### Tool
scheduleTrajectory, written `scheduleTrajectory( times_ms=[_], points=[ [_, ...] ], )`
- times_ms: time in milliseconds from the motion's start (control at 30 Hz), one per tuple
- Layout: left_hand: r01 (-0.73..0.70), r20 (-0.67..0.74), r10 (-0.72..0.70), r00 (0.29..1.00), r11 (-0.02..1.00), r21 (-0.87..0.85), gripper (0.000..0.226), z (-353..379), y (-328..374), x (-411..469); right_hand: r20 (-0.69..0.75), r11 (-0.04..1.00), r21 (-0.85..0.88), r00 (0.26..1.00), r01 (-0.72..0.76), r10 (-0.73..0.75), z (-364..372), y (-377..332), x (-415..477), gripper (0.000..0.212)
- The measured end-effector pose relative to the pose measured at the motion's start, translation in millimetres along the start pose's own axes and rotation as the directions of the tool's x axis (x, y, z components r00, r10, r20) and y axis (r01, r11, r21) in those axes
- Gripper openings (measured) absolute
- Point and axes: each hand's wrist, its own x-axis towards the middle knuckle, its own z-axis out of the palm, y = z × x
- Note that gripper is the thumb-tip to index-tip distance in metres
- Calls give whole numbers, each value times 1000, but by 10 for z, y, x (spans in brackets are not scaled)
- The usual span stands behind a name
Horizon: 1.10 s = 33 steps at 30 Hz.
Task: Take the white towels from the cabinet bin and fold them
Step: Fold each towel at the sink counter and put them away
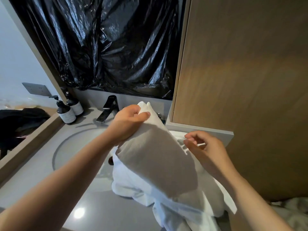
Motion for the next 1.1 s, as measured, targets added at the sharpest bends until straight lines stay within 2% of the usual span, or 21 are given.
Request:
scheduleTrajectory(
  times_ms=[67, 133, 233, 333, 433, 500, 600, 633, 733, 800, 867, 1033, 1100],
  points=[
    [27, -13, -26, 1000, 999, 31, 34, 19, 86, -9, -32, 996, 86, 999, 19, -16, -34, -240, -103, 2],
    [67, 10, -67, 998, 997, -29, 33, 35, 153, -20, -55, 985, 163, 997, 59, -50, -52, -464, -240, 2],
    [141, 140, -116, 983, 972, -189, 39, 39, 228, -36, -113, 972, 189, 987, 138, -119, -33, -692, -457, 7],
    [251, 261, -169, 950, 912, -324, 30, 83, 284, -50, -220, 973, 151, 965, 176, -141, -30, -783, -652, 9],
    [282, 355, -137, 925, 874, -396, 25, 204, 427, -58, -326, 988, 87, 941, 128, -93, -22, -840, -844, 19],
    [278, 376, -102, 921, 848, -451, 26, 341, 528, -55, -354, 999, 20, 935, 46, -36, 8, -869, -963, 41],
    [298, 418, -75, 905, 814, -499, 11, 552, 665, -82, -438, 986, -133, 898, -100, 32, 76, -846, -1078, 67],
    [296, 424, -72, 903, 821, -489, 6, 608, 699, -108, -477, 976, -161, 877, -147, 53, 98, -836, -1104, 67],
    [220, 422, -27, 906, 882, -417, 12, 724, 772, -228, -574, 943, -193, 810, -272, 117, 159, -822, -1152, 57],
    [179, 420, 8, 907, 897, -405, 17, 786, 795, -294, -629, 927, -206, 768, -312, 119, 168, -818, -1171, 50],
    [196, 434, 9, 901, 884, -424, 21, 828, 814, -342, -671, 919, -226, 735, -325, 95, 131, -812, -1176, 41],
    [195, 433, 32, 901, 860, -471, 21, 831, 842, -370, -673, 920, -260, 738, -293, 44, -83, -706, -1164, 15],
    [100, 387, 83, 918, 898, -430, 34, 816, 758, -309, -659, 939, -234, 751, -252, 38, -168, -672, -1164, 16]
  ],
)
